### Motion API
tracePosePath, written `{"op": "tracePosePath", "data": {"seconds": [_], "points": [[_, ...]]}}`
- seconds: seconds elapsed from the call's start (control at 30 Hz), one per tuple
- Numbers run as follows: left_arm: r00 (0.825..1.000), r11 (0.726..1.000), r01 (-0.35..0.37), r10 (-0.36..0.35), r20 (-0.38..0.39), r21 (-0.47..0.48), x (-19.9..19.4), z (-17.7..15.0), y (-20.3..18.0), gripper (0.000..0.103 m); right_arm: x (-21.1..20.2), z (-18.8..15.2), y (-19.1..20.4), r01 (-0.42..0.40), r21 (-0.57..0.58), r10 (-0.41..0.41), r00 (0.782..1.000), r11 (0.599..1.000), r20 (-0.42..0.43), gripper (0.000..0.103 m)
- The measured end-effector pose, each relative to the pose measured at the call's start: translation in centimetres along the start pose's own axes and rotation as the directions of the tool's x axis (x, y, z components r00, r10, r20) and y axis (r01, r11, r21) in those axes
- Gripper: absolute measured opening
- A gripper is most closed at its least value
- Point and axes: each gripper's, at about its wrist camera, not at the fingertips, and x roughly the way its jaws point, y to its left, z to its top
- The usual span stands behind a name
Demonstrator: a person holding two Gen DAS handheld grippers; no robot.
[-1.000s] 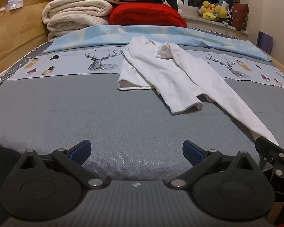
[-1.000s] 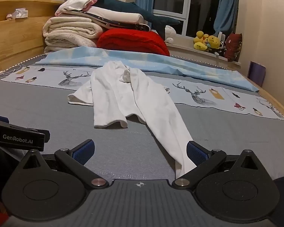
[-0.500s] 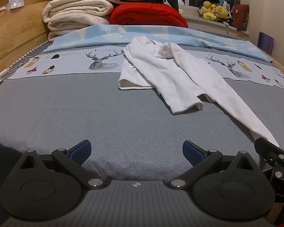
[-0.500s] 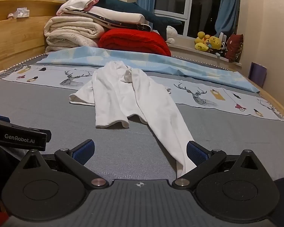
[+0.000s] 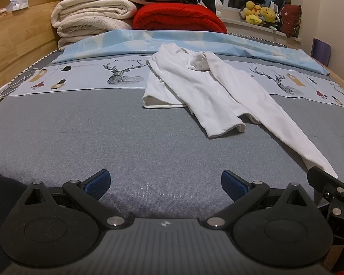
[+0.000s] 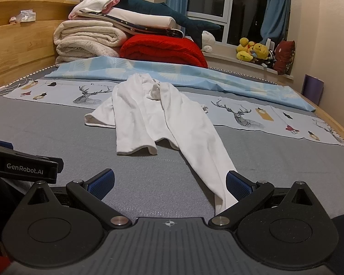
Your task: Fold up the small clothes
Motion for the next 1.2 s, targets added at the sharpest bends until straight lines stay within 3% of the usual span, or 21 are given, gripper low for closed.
{"op": "tracePosePath", "data": {"seconds": [1.2], "points": [[1.0,1.0,-0.008,0.008,-0.006,0.009,-0.13,-0.05,-0.07,0.103,0.13,-0.12,-0.22,-0.014,0.015,0.014,1.0,1.0,-0.002,0.102]]}}
